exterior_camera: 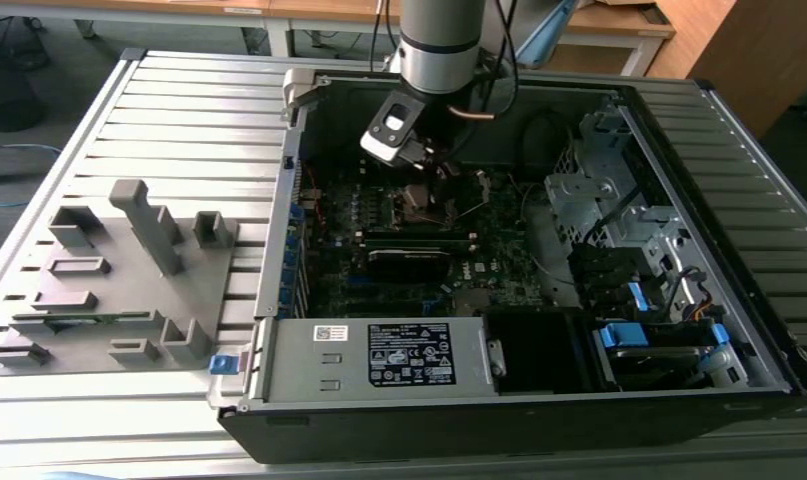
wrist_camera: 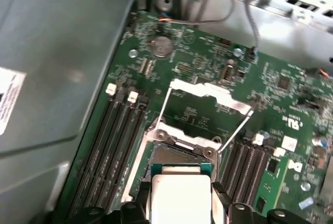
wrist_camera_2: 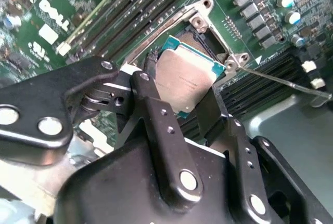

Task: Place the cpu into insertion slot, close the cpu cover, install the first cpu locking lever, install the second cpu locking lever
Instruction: 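Place the cpu into insertion slot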

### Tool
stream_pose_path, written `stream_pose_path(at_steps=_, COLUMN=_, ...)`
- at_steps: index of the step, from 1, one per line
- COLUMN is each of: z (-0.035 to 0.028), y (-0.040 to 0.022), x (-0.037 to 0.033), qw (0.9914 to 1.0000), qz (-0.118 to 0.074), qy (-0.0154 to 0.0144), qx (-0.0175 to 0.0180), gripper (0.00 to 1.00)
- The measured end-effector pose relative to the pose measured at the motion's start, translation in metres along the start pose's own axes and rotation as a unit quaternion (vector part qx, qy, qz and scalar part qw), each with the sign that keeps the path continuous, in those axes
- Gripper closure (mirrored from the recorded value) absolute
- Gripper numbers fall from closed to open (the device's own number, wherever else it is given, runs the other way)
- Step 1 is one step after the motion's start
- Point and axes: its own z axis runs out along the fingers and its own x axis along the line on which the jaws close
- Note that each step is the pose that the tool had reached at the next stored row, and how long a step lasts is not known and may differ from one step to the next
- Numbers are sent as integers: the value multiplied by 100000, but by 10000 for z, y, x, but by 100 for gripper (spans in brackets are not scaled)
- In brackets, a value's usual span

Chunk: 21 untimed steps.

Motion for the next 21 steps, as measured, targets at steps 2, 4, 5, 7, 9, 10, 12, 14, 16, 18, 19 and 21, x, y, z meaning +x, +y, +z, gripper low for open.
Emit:
stream_pose_path(at_steps=2, z=2, y=0, x=0, qw=99982, qz=1874, qy=-118, qx=56, gripper=46)
stream_pose_path(at_steps=4, z=5, y=0, x=0, qw=99932, qz=3665, qy=-228, qx=107, gripper=46)
stream_pose_path(at_steps=5, z=6, y=0, x=0, qw=99895, qz=4566, qy=-284, qx=130, gripper=46)
stream_pose_path(at_steps=7, z=9, y=-1, x=0, qw=99797, qz=6356, qy=-399, qx=186, gripper=46)
stream_pose_path(at_steps=9, z=12, y=-1, x=0, qw=99662, qz=8201, qy=-512, qx=235, gripper=46)
stream_pose_path(at_steps=10, z=14, y=-1, x=0, qw=99584, qz=9093, qy=-570, qx=261, gripper=46)
stream_pose_path(at_steps=12, z=17, y=-1, x=0, qw=99403, qz=10881, qy=-681, qx=313, gripper=46)
stream_pose_path(at_steps=14, z=21, y=-1, x=1, qw=99191, qz=12661, qy=-790, qx=363, gripper=46)
stream_pose_path(at_steps=16, z=25, y=-2, x=1, qw=98935, qz=14518, qy=-908, qx=415, gripper=46)
stream_pose_path(at_steps=18, z=25, y=-3, x=1, qw=98748, qz=15737, qy=-978, qx=453, gripper=46)
stream_pose_path(at_steps=19, z=25, y=-4, x=1, qw=98741, qz=15779, qy=-975, qx=455, gripper=46)
stream_pose_path(at_steps=21, z=26, y=-5, x=2, qw=98739, qz=15794, qy=-940, qx=447, gripper=46)
